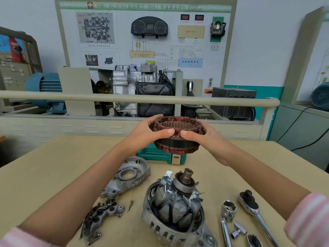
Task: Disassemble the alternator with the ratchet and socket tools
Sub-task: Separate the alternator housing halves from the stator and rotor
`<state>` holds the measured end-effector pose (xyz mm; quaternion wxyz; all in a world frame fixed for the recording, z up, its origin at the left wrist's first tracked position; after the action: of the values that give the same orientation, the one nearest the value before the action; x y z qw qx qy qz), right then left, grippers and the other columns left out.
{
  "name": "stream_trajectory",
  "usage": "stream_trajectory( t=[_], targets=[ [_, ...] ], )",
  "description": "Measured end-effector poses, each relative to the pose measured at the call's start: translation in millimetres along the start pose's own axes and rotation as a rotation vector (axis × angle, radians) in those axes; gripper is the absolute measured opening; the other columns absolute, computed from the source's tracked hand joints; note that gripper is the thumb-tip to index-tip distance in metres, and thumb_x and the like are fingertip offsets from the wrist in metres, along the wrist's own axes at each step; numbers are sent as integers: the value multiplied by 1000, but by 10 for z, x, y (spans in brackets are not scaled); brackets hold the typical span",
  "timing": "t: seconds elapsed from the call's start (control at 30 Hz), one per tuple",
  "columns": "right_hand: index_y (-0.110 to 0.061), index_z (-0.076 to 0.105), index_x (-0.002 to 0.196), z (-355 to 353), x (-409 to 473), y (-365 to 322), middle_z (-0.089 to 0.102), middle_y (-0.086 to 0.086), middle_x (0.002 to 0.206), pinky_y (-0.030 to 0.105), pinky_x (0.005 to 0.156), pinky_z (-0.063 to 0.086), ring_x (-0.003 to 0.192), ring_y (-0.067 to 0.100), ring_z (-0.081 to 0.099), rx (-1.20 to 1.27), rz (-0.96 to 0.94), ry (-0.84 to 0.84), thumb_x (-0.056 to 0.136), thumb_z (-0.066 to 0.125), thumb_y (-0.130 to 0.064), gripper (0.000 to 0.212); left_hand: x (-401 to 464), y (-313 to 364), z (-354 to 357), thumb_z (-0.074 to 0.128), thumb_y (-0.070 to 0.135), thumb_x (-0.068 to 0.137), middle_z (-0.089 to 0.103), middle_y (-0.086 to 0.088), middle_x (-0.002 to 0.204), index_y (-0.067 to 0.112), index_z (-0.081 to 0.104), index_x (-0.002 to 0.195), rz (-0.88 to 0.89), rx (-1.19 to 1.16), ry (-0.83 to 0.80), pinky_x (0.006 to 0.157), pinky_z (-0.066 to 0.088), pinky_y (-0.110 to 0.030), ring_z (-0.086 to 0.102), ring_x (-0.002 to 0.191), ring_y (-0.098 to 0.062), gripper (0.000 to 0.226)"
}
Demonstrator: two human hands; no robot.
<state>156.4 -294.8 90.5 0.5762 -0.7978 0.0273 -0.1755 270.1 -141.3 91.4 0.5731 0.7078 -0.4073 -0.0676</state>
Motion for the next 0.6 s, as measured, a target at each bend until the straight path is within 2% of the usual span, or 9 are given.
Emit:
stream_trajectory(
  t=[0.07, 0.13, 0.2, 0.27, 0.33, 0.4, 0.47, 0.6],
  targets=[
    [-27, 49, 128, 5, 41, 105, 62, -7, 117, 17, 79, 49, 104, 6, 59, -14, 22, -22, 52, 76, -49, 83, 34, -124, 19, 80, 50, 50, 62, 22, 105, 23, 47, 133, -13, 14, -37, 74, 49, -9, 62, 93, 8, 93],
    [-29, 50, 124, 21, 58, 222, 62, -11, 113, 9, 69, 46, 99, -2, 58, -24, 41, -28, 52, 78, -48, 79, 53, -256, 32, 81, 54, 47, 62, 22, 106, 25, 45, 133, -42, 35, -80, 76, 49, -9, 62, 95, 7, 97],
    [-33, 54, 119, 28, 78, 345, 65, -15, 108, 6, 64, 46, 94, -5, 61, -29, 50, -29, 51, 79, -48, 74, 78, -366, 35, 81, 56, 45, 60, 19, 113, 26, 43, 135, -78, 77, -115, 82, 48, -12, 61, 101, 5, 102],
    [-37, 59, 110, 49, 96, 453, 69, -19, 100, 5, 62, 46, 87, -8, 63, -12, 56, -40, 53, 80, -45, 62, 94, -453, 36, 81, 56, 44, 60, 24, 108, 34, 44, 127, -109, 115, -151, 77, 47, -7, 60, 98, 10, 93],
    [-36, 60, 110, 77, 118, 556, 70, -19, 98, 5, 64, 46, 87, -9, 63, -5, 59, -45, 55, 82, -40, 60, 97, -520, 43, 83, 51, 47, 63, 28, 98, 41, 48, 111, -136, 158, -185, 72, 46, -4, 60, 94, 13, 74],
    [-31, 57, 117, 93, 140, 672, 68, -14, 106, 8, 70, 48, 93, -5, 63, -13, 77, -29, 57, 84, -33, 66, 89, -595, 67, 86, 39, 56, 65, 33, 92, 45, 51, 98, -142, 196, -231, 70, 44, -2, 59, 92, 14, 55],
    [-28, 54, 120, 114, 152, 793, 66, -12, 109, 10, 73, 48, 96, -3, 62, -23, 98, -35, 60, 86, -26, 68, 61, -691, 101, 85, 29, 64, 62, 40, 88, 47, 50, 95, -156, 201, -266, 67, 41, 2, 56, 87, 20, 50],
    [-25, 54, 122, 153, 170, 1002, 65, -9, 111, 8, 71, 48, 96, -3, 62, -51, 134, -54, 63, 86, -21, 68, 16, -939, 150, 85, 25, 64, 60, 40, 83, 47, 48, 92, -202, 212, -257, 65, 39, 4, 54, 82, 25, 51]
  ],
)
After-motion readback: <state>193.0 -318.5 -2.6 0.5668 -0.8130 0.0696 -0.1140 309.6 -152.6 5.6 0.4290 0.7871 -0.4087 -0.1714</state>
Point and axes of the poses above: each hand's wrist, its own x-axis towards the middle knuckle, its own z-axis out of the palm, y = z × x, the point moved 3 cm from there along x, towards the middle knuckle
